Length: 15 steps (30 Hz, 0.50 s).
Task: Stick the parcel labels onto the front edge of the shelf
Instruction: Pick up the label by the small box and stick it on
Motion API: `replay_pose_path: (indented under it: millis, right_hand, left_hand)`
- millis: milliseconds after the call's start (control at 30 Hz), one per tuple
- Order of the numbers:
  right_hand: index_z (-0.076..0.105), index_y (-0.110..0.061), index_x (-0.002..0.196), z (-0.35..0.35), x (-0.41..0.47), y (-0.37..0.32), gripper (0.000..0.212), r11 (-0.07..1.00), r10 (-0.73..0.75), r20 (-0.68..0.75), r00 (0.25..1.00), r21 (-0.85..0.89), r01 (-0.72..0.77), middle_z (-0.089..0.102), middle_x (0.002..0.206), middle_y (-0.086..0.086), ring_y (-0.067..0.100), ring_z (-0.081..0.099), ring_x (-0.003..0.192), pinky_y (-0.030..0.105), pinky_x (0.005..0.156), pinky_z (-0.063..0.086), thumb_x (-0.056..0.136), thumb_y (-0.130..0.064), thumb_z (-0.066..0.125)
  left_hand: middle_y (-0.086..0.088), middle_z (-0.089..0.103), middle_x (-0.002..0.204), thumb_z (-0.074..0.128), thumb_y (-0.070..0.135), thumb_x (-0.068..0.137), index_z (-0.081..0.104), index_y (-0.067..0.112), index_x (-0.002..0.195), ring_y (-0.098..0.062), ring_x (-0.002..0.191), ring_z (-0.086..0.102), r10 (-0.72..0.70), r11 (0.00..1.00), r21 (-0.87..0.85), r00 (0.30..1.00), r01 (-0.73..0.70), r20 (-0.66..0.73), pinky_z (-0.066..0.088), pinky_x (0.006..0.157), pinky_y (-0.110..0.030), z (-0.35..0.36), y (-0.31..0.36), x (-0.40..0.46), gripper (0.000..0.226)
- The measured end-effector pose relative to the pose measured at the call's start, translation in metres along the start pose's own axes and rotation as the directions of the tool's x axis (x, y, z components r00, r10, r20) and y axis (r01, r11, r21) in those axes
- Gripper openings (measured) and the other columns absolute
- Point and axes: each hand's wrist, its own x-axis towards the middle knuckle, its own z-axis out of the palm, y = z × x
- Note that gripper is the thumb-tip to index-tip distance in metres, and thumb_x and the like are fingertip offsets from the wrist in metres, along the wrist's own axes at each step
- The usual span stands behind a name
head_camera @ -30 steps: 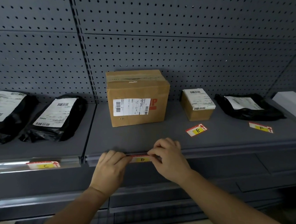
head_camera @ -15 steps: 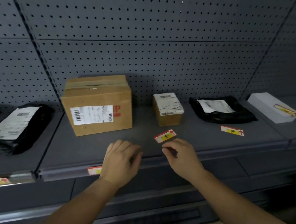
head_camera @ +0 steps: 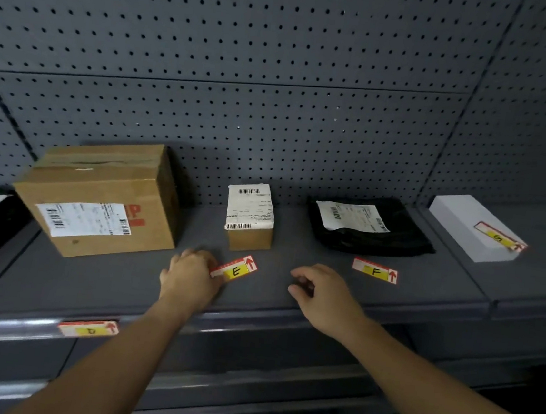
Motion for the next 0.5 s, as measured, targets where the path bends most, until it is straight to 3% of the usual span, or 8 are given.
replay_pose_path:
  millis: [167,300,500]
  right_hand:
    - [0.056,-0.030,0.127,0.004,0.008,-0.006,0.039,1.000,-0.009,0.046,0.999,0.012,0.008,0.056,0.108,-0.012,0.009,0.054,0.102,0.040,0.093,0.047,0.089,-0.040,0.062]
    - [0.052,-0.031,0.130,0.008,0.016,-0.019,0.043,0.997,-0.040,0.069,0.997,0.073,0.035,0.056,0.116,-0.010,0.010,0.053,0.107,0.041,0.095,0.045,0.090,-0.042,0.061]
    - [0.064,-0.025,0.091,0.010,0.025,-0.033,0.007,0.987,-0.156,-0.006,0.988,0.036,0.156,0.054,0.091,-0.014,0.006,0.053,0.085,0.041,0.081,0.049,0.090,-0.032,0.063]
  left_hand:
    - [0.006,0.062,0.094,0.069,0.033,0.084,0.056,0.031,0.085,-0.021,0.096,0.057,-0.054,0.987,-0.149,0.998,0.056,0.023,0.035,0.089,-0.041,-0.005,0.012,0.000,0.013]
    - [0.012,0.063,0.078,0.061,0.021,0.090,0.055,0.027,0.079,-0.004,0.076,0.051,0.014,0.961,-0.277,1.000,-0.016,-0.008,0.024,0.083,-0.038,-0.003,0.021,-0.009,0.014]
    - [0.013,0.063,0.075,0.061,0.021,0.091,0.053,0.030,0.079,-0.003,0.079,0.054,0.142,0.925,-0.341,0.985,-0.167,-0.098,0.024,0.083,-0.036,-0.003,0.025,-0.026,0.017]
